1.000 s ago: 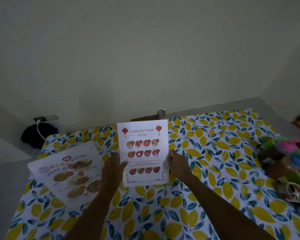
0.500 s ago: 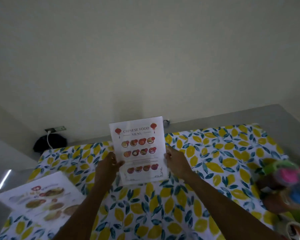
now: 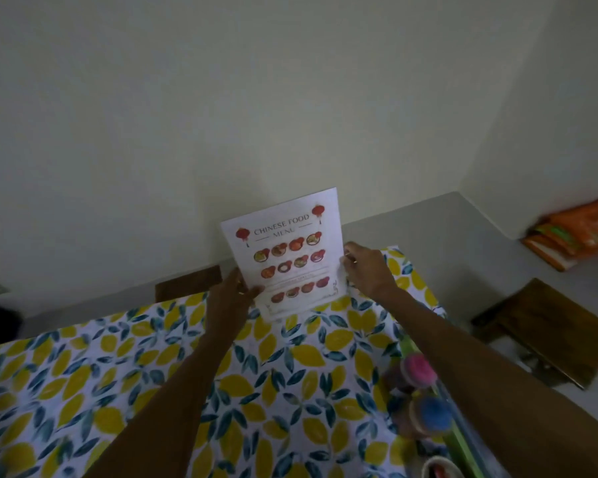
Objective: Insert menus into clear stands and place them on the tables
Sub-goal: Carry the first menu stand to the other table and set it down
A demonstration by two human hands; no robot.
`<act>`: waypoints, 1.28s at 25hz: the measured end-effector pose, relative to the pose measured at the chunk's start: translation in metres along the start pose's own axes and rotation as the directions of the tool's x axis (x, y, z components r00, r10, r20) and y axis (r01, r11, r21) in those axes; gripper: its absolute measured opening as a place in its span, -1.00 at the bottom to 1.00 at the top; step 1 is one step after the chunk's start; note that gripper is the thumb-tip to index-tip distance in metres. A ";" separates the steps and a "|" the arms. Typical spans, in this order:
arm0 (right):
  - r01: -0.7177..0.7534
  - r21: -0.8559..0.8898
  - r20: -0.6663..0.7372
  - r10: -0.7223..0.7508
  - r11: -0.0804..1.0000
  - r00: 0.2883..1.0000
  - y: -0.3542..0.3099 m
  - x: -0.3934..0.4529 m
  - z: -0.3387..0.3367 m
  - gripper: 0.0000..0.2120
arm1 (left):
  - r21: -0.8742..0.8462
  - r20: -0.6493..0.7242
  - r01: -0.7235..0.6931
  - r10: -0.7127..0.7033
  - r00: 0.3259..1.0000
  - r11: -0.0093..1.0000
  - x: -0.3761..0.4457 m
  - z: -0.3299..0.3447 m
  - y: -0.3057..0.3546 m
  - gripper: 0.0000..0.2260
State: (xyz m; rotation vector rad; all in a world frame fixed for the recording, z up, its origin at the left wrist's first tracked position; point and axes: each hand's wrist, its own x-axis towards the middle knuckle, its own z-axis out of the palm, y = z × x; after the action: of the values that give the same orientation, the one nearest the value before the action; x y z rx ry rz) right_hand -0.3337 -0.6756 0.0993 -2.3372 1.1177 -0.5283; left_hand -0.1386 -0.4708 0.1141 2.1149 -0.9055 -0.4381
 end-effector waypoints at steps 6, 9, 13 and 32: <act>-0.081 -0.040 -0.055 0.079 0.996 0.995 0.088 0.039 -0.035 -0.91 | -0.001 0.037 -0.075 0.074 0.997 0.997 0.048 0.085 0.044 -0.70; -0.114 -0.046 -0.062 0.111 0.992 0.992 0.123 0.048 -0.040 -0.91 | 0.027 0.026 -0.078 0.077 0.997 0.997 0.060 0.123 0.056 -0.73; -0.175 -0.035 -0.073 0.172 0.984 0.982 0.158 0.058 -0.042 -0.90 | 0.009 0.063 -0.106 0.106 0.992 0.994 0.077 0.161 0.061 -0.75; -0.384 0.069 0.072 0.379 0.921 0.922 0.173 0.052 -0.013 -0.69 | 0.384 0.193 -0.127 0.055 0.980 0.915 0.096 0.186 0.058 -0.60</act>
State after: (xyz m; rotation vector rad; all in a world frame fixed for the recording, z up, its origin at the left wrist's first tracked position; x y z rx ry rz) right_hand -0.4151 -0.8147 0.0161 -1.9788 1.4507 -0.3514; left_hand -0.2037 -0.6638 0.0395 2.4106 -1.2808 -0.4282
